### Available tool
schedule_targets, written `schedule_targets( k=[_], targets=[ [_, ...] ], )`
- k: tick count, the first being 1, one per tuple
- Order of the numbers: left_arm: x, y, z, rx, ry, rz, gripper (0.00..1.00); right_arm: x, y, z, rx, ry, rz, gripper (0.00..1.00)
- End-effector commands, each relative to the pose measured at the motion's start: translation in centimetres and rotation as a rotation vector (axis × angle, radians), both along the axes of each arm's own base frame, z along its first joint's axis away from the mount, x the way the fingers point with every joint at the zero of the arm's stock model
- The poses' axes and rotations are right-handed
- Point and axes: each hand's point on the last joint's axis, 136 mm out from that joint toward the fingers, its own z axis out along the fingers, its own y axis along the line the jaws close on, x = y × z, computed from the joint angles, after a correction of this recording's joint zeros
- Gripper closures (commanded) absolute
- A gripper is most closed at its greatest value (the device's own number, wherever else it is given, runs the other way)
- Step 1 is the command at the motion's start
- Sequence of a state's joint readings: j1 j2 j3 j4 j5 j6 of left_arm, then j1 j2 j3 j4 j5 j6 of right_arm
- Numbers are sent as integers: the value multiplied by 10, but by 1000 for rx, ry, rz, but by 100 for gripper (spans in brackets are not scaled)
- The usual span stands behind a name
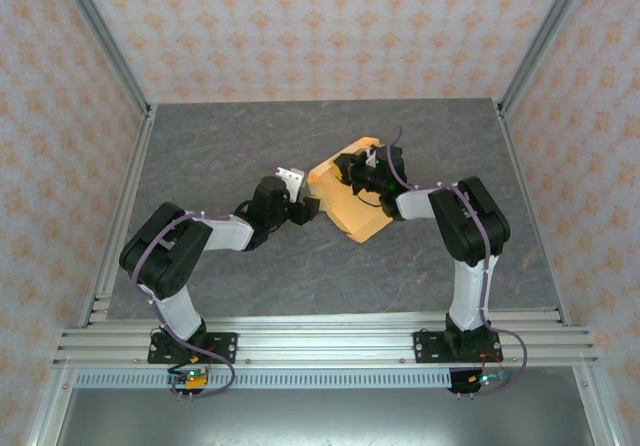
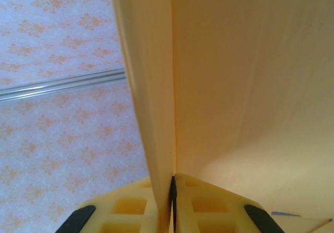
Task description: Fold the paper box
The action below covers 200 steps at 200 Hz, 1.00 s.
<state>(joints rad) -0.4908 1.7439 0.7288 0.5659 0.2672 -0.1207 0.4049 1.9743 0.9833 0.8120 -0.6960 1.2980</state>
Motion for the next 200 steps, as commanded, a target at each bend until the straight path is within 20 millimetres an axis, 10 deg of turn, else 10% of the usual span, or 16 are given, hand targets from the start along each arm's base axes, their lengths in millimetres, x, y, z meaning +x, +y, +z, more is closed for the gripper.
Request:
schedule_targets(
  k=[1,200],
  targets=[
    [3,-12,2,23,-7,-43,39,2,0,12,46,-55,-13,87],
    [26,-39,-4,4,-29,55,62,-20,-19,0,102,-40,-152,88]
  ],
)
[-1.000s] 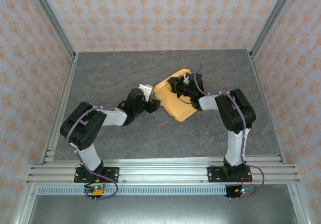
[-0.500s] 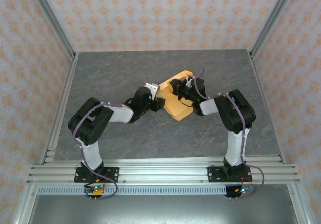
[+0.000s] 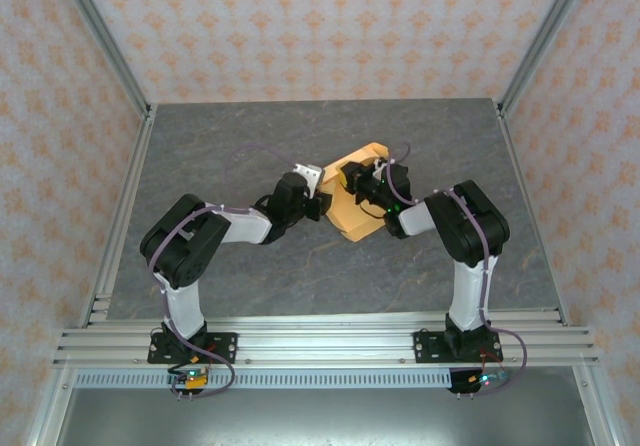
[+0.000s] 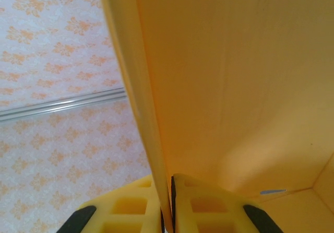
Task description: Fold the paper box
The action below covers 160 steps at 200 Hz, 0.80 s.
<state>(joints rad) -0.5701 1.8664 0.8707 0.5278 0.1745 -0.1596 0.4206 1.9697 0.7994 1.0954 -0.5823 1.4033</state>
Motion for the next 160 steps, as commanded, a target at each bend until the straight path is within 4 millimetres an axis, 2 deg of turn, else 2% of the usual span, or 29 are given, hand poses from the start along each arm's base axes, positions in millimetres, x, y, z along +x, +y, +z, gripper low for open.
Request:
schedule_targets(
  k=[1,43,64,67,77,105,133,147,160],
  targets=[
    [9,-3,4,-18,-37,36,63,-4,-1,8,16,-14,-37,88],
    [12,-3,4,-14,-39,65,65,-7,-5,5,29,-1,-76,88],
    [16,-5,9,-18,-49,82,61,-11,-6,7,53,-1,-105,88],
    [16,-5,-2,0,-32,83,61,-12,-5,8,53,-1,-106,88],
    [19,-5,-4,13,-34,94,62,-14,-5,8,49,1,-115,88],
    [28,-3,-1,20,-50,127,73,-20,-8,2,36,36,-154,87],
    [31,-1,2,26,-69,148,86,-24,-12,-3,13,52,-169,81],
    [30,-1,2,24,-71,143,89,-26,-12,-4,9,58,-168,77],
    [29,-3,2,28,-73,120,92,-29,-12,-6,2,63,-161,67]
  ],
)
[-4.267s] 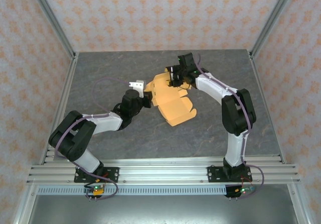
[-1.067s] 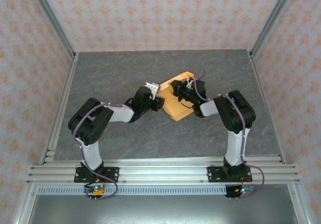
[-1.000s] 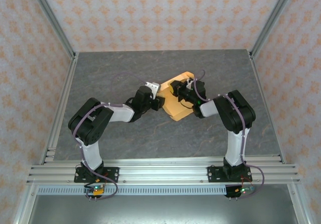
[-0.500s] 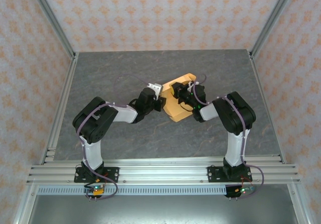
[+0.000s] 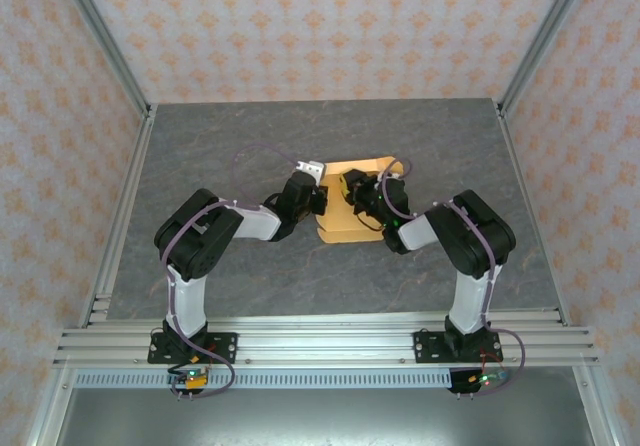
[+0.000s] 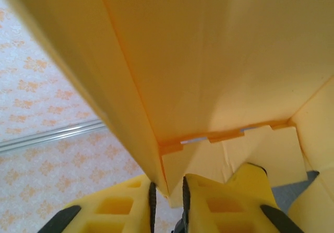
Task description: Fold the paper box
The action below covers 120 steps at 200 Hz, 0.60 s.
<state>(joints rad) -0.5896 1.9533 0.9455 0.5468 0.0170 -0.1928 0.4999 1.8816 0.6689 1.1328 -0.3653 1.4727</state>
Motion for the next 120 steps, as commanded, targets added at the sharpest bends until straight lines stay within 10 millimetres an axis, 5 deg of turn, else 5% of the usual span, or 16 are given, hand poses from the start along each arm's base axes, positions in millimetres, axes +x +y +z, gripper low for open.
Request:
schedule_targets(
  k=[1,32,68,105,120],
  targets=[
    [4,-8,9,-8,-35,-15,92,-7,-4,-5,-14,28,-13,66],
    [2,-7,6,6,-41,-30,94,-15,-7,5,-9,16,0,52],
    [-3,-1,5,45,-42,-34,94,-34,-18,60,-163,-126,54,37],
    [-12,6,-1,91,-38,-56,93,-57,-53,103,-475,-242,62,27],
    [-14,8,15,96,-61,-70,93,-58,-79,115,-568,-242,33,26]
  ],
)
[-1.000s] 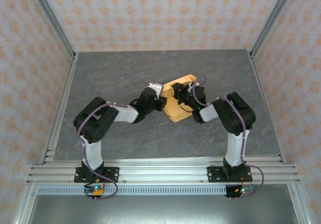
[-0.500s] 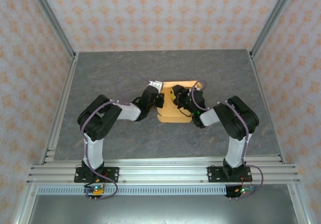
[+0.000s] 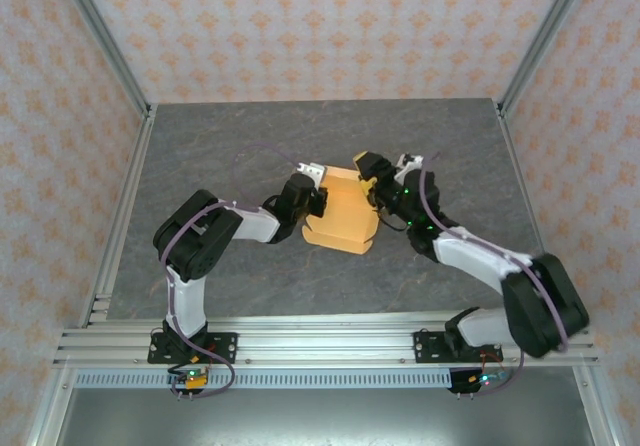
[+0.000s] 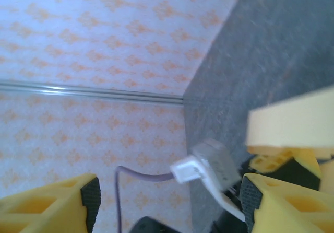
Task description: Fold the paper box
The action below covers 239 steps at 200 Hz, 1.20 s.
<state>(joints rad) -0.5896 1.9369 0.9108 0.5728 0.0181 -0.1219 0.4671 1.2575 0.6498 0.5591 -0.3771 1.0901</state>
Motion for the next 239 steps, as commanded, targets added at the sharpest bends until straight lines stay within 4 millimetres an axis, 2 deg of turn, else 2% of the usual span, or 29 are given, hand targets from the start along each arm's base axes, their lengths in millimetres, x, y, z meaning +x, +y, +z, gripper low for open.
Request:
schedule_targets(
  k=[1,12,18,24,29,45,57,75,101,114,145,167,200,219,239],
  targets=[
    [-9,5,15,46,-31,-35,93,-5,-37,-10,-289,5,-41,26],
    [-13,5,17,64,-36,-65,93,-1,-55,-7,-382,3,-71,17],
    [-15,5,18,75,-40,-83,93,3,-63,-4,-455,10,-71,15],
    [-17,5,18,83,-41,-100,93,6,-65,-3,-529,11,-40,15],
    [-18,6,17,88,-37,-110,93,12,-62,-10,-588,24,10,15],
    [-20,6,16,70,-29,-144,93,20,-41,-22,-698,31,212,16],
    [-20,4,17,58,-31,-173,93,21,-19,-41,-722,56,388,20],
    [-18,3,14,70,-27,-190,92,24,-6,-71,-760,101,517,22],
    [-18,-4,8,46,-9,-219,91,25,16,-98,-686,151,664,24],
    [-18,-5,5,40,-5,-228,91,23,30,-105,-634,174,728,28],
    [-20,-9,0,40,-2,-244,89,21,46,-121,-645,206,750,29],
    [-18,-6,-5,54,0,-231,86,22,47,-130,-650,229,741,31],
    [-18,-8,-1,33,-10,-229,81,20,47,-147,-696,278,707,40],
    [-17,-6,0,25,-23,-205,81,20,44,-157,-692,332,672,49],
    [-16,-4,1,20,-34,-179,83,15,46,-160,-682,342,661,53]
  ],
)
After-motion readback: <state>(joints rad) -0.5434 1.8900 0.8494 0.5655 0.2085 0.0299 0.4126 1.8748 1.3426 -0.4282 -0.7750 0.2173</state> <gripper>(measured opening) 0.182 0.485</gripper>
